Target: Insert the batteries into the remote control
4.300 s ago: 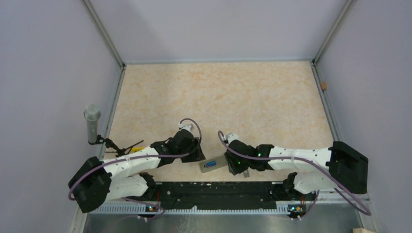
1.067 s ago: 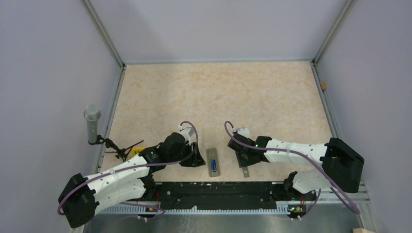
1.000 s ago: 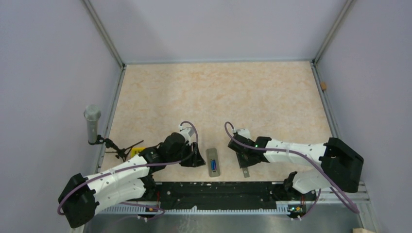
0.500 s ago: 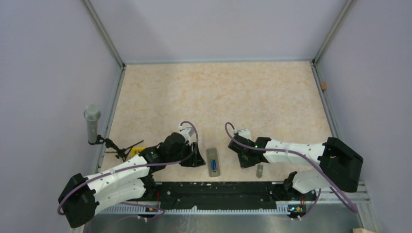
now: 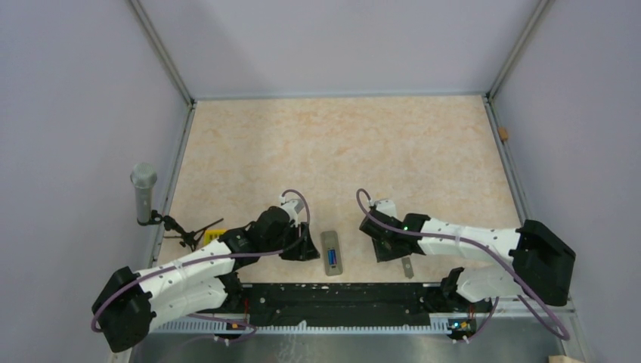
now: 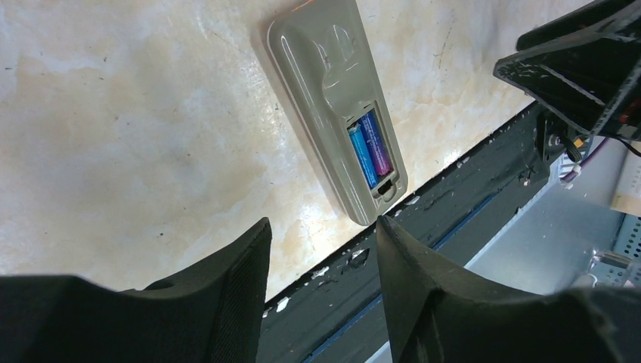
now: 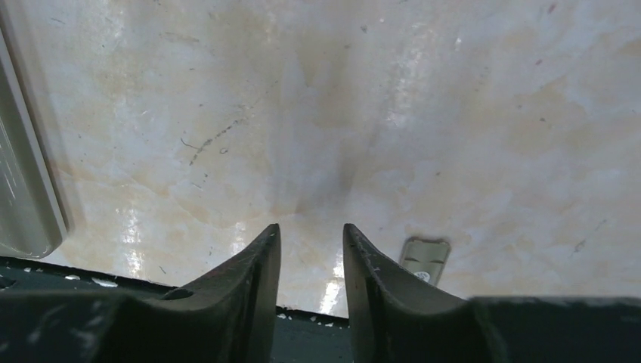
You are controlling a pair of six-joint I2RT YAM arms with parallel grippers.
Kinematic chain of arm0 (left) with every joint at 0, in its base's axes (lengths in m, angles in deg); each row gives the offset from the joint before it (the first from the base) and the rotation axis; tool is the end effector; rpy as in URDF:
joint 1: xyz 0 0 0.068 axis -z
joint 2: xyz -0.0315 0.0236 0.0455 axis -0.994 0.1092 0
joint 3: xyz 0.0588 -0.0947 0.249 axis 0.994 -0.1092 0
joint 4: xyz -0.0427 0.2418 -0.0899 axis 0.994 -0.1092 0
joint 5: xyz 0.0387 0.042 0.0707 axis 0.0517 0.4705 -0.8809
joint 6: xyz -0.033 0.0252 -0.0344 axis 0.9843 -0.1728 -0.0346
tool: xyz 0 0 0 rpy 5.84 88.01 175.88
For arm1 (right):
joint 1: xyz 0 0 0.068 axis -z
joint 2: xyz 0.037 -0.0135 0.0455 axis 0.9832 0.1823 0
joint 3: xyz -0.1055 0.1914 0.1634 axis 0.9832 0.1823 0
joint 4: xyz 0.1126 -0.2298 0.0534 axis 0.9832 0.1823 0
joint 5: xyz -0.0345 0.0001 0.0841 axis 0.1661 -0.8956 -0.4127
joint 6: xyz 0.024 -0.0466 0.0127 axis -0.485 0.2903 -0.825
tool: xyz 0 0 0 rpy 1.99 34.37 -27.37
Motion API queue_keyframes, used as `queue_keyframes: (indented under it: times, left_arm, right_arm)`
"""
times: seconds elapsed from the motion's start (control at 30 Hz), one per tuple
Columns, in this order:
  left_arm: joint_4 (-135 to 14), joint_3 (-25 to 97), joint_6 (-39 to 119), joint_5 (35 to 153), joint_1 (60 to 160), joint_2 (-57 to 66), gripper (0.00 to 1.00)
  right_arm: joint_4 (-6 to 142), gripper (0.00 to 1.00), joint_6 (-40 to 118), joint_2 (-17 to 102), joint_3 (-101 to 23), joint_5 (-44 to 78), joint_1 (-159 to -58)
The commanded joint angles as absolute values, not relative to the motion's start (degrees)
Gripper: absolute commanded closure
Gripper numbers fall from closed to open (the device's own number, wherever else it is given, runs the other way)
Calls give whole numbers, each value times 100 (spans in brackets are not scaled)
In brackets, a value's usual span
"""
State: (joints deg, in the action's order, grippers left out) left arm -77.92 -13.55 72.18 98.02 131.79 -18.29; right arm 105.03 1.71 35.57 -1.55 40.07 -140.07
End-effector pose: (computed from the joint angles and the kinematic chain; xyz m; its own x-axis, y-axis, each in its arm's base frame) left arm 0.1134 -0.1374 0.1755 -0.9131 0.0042 -0.4077 0.2704 0.7546 -0.5978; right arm 0.1119 0.1797 0.1696 -0.8994 -0.2212 -0.3772 -0.2474 0.9687 0.0219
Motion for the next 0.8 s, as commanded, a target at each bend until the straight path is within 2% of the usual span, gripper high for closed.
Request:
queue_keyframes:
  times: [0.0,0.27,0.47,0.77]
  left_arm:
    - [-7539,-1138,7208,9883,13179,-1759,44]
    - [-7598,-1006,7096,9930,13172,-1690,40]
    - [-7599,-978,7023,9930,13172,-1678,37]
    - [-7582,-986,6955,10022,13170,-1622,36]
  right_arm:
    - [11145,61,-99,3052,-234,4363,-13984]
    - [11857,51,-877,2720,-148,4645,-13980]
    - [11952,36,-1479,2740,117,4738,-13963]
    - [11538,34,-1670,2701,520,4494,-13851]
